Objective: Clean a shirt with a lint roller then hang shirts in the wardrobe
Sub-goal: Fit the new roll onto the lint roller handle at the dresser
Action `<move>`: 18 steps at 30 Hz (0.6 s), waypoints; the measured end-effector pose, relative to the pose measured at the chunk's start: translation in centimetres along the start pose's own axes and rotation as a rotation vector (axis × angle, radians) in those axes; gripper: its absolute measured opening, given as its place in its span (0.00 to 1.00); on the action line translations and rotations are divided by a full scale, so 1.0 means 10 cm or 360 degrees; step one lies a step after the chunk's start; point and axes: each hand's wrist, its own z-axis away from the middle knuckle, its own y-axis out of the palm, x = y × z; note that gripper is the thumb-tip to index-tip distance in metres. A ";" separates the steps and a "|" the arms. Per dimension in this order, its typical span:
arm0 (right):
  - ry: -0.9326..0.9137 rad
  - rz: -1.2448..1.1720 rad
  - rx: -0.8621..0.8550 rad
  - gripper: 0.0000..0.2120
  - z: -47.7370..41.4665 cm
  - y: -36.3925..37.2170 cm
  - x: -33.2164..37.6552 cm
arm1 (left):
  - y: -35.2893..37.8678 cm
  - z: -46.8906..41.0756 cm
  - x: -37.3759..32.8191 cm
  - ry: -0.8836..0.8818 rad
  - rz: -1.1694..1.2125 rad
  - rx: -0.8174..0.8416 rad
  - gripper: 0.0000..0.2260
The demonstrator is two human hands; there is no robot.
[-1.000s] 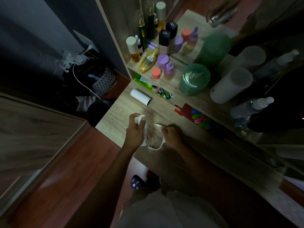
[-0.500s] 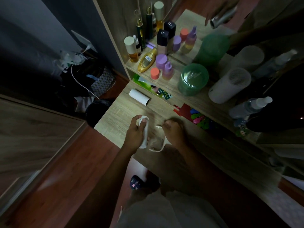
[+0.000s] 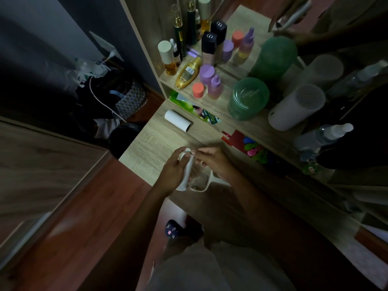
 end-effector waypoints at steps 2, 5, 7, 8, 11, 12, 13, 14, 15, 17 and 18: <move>-0.0004 0.0022 -0.0028 0.05 -0.02 0.02 0.00 | 0.00 -0.01 0.00 0.0000 0.0010 -0.0006 0.17; -0.0049 0.0013 -0.0149 0.05 -0.09 0.03 0.01 | 0.00 -0.02 -0.01 -0.0022 0.0038 -0.0053 0.18; -0.0092 0.0018 -0.0256 0.06 -0.13 0.04 0.02 | 0.00 -0.03 -0.02 -0.0047 0.0092 -0.0084 0.19; -0.0121 0.0041 -0.0312 0.07 -0.16 0.05 0.02 | 0.00 -0.05 -0.01 -0.0069 0.0135 -0.0106 0.19; -0.0273 0.0412 -0.0419 0.06 -0.30 0.05 0.01 | -0.03 -0.12 -0.03 -0.0187 0.0358 -0.0183 0.16; -0.0313 0.0535 -0.0434 0.06 -0.33 0.05 0.01 | -0.04 -0.14 -0.03 -0.0246 0.0489 -0.0190 0.14; -0.0330 0.0592 -0.0454 0.07 -0.37 0.03 0.00 | -0.06 -0.15 -0.03 -0.0309 0.0604 -0.0190 0.14; -0.0327 0.0613 -0.0462 0.08 -0.39 0.01 0.02 | -0.08 -0.16 -0.05 -0.0365 0.0715 -0.0188 0.14; -0.0347 0.0668 -0.0469 0.09 -0.41 -0.01 0.02 | -0.10 -0.16 -0.06 -0.0404 0.0829 -0.0182 0.14; -0.0415 0.0841 -0.0455 0.11 -0.46 -0.04 0.00 | -0.14 -0.15 -0.11 -0.0478 0.1059 -0.0184 0.15; -0.0447 0.0916 -0.0446 0.11 -0.50 -0.04 -0.04 | -0.16 -0.15 -0.12 -0.0514 0.1145 -0.0204 0.15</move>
